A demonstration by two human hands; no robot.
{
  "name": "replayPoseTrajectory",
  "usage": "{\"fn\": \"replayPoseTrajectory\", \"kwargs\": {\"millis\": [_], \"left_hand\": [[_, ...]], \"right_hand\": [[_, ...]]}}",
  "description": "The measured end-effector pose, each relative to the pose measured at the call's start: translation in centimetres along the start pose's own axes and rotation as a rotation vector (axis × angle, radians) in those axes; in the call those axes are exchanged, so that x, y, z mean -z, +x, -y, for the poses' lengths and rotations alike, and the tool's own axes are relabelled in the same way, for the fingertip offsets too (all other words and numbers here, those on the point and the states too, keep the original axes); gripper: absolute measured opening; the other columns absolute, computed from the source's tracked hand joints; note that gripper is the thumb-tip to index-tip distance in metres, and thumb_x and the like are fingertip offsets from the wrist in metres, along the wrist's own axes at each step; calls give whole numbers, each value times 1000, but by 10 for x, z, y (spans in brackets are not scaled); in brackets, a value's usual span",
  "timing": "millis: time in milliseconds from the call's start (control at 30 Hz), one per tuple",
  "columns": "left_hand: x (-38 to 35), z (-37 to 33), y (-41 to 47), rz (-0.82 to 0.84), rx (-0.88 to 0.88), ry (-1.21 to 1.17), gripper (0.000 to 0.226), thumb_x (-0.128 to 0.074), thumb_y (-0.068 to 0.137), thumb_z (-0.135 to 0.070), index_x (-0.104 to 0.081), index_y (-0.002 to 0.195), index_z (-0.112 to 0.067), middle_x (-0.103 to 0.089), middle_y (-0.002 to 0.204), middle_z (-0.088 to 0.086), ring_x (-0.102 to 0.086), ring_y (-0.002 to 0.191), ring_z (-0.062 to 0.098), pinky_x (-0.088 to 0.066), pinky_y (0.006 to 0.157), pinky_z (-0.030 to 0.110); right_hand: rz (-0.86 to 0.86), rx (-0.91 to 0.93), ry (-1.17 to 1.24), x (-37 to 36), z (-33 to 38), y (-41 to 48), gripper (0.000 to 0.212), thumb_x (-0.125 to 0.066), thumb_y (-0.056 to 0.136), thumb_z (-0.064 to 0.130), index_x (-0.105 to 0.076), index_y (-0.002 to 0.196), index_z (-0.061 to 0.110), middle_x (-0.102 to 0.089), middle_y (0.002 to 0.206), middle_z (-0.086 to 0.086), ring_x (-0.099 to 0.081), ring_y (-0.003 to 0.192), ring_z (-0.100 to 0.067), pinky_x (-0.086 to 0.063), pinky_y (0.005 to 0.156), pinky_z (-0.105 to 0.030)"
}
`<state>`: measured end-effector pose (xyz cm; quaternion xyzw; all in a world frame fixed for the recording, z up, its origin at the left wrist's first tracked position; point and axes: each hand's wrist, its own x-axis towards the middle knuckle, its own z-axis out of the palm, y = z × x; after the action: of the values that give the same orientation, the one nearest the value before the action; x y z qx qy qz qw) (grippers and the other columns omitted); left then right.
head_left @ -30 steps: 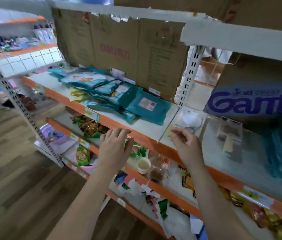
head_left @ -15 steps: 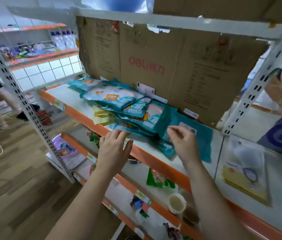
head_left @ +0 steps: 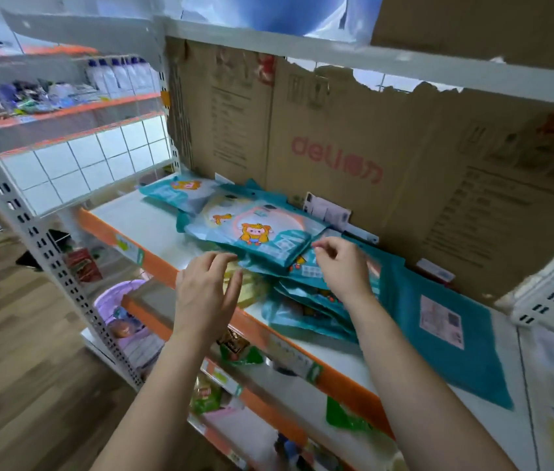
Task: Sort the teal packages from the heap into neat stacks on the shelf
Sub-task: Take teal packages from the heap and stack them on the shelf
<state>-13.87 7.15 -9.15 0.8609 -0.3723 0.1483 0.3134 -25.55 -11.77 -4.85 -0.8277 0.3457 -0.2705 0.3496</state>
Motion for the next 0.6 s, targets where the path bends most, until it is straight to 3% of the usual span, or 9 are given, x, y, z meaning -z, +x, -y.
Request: {"fn": "replayPoseTrajectory", "kwargs": {"millis": [100, 200, 300, 367, 433, 600], "left_hand": [[-3, 24, 28, 33, -13, -45, 48, -33, 92, -48, -64, 112, -17, -63, 107, 4, -58, 98, 27, -37, 79, 38], [-6, 48, 55, 65, -61, -58, 49, -34, 92, -46, -64, 114, -14, -62, 107, 6, -57, 98, 28, -40, 80, 38], [-7, 70, 81, 82, -95, -52, 52, -32, 92, -48, -64, 116, -15, -62, 106, 5, -56, 99, 26, -34, 79, 34], [-9, 82, 95, 95, -118, -63, 52, -32, 92, -48, -65, 114, -15, -62, 106, 4, -57, 98, 26, -35, 78, 35], [-10, 93, 105, 103, -146, -82, 49, -33, 92, -47, -65, 112, -16, -62, 104, 4, -58, 96, 26, -34, 75, 34], [-13, 115, 122, 145, -195, -141, 47, -34, 93, -46, -65, 111, -16, -62, 104, 3, -58, 95, 25, -39, 76, 36]], "right_hand": [[27, -77, -191, -22, 14, 25, 23, -55, 96, 27, -69, 103, 11, -69, 95, -7, -60, 87, -21, -35, 65, -25], [47, -151, -392, -48, 26, 44, 43, -55, 92, 49, -60, 99, 7, -62, 90, -14, -61, 95, -34, -35, 61, -32], [83, -274, -509, -71, 37, 60, 75, -54, 85, 66, -46, 130, 6, -59, 120, -18, -54, 111, -37, -41, 72, -36], [101, -323, -589, -85, 40, 66, 93, -58, 75, 74, -38, 135, 6, -54, 128, -20, -49, 117, -38, -44, 83, -40], [101, -378, -600, -92, 42, 70, 101, -67, 68, 73, -36, 136, 6, -49, 132, -22, -46, 121, -38, -43, 89, -40], [36, -545, -339, -86, 48, 75, 96, -87, 64, 44, -38, 138, 5, -45, 141, -18, -42, 129, -35, -40, 99, -39]]}}
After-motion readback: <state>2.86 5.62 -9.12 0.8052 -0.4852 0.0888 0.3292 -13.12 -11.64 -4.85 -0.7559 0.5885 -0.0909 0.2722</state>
